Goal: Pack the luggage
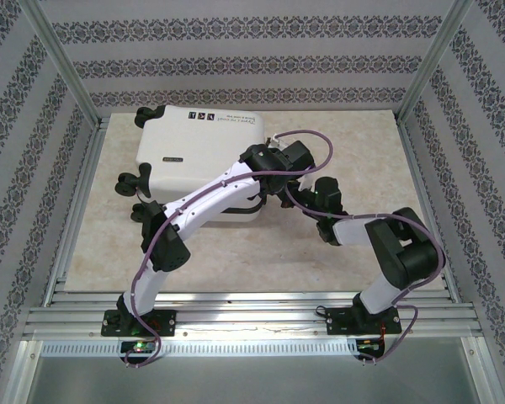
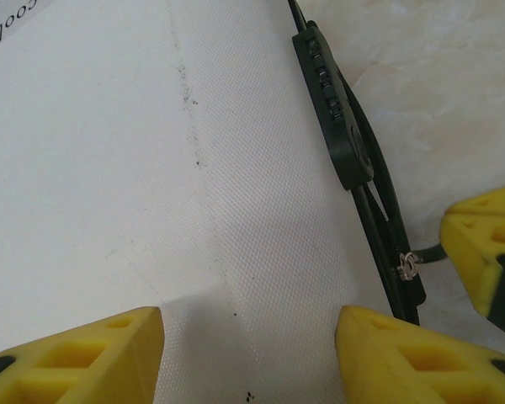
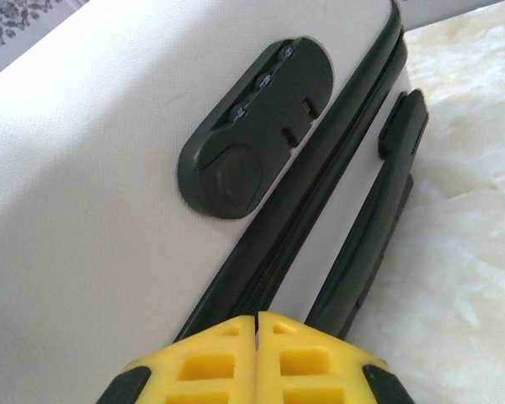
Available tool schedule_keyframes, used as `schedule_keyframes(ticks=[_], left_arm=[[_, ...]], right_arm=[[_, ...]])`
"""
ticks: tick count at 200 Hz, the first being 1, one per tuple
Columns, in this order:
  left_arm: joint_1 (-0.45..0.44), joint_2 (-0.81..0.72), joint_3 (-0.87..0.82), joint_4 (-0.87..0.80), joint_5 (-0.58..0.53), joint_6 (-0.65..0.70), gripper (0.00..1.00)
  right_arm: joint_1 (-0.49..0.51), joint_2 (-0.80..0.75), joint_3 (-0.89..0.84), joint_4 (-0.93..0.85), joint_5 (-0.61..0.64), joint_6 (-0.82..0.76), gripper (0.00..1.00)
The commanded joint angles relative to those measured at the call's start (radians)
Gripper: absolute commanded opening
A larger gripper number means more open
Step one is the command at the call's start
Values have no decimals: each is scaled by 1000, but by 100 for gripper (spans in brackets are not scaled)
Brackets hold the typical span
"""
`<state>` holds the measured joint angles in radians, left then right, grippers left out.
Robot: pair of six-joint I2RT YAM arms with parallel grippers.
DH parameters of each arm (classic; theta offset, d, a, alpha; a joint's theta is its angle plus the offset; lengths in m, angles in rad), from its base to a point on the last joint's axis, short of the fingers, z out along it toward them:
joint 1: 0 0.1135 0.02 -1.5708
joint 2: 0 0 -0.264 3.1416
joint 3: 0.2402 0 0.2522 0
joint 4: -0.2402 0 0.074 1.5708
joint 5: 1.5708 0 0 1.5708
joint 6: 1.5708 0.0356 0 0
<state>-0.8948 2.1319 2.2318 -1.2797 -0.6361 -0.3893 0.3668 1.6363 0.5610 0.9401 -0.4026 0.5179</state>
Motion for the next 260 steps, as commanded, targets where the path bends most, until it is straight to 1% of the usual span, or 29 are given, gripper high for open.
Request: schedule_keyframes(ticks=[1,53,92,148,260], left_arm=[[25,-12,-46,-186,19,29,56],[25,-28,-76,-172,35,29,56],[25,-66,-141,-128,59,40,56],[25,-107,-215,-86,88,45,55],[25,-134,-270,-69,102,40,54]], right_arm=[[-58,37,74,108,111,-17,0],[-91,159,182,133,100,16,0],[-119,235,255,139,90,38,0],[-139,316,359,125,90,54,0],[-178,427,537,82,120,79,0]])
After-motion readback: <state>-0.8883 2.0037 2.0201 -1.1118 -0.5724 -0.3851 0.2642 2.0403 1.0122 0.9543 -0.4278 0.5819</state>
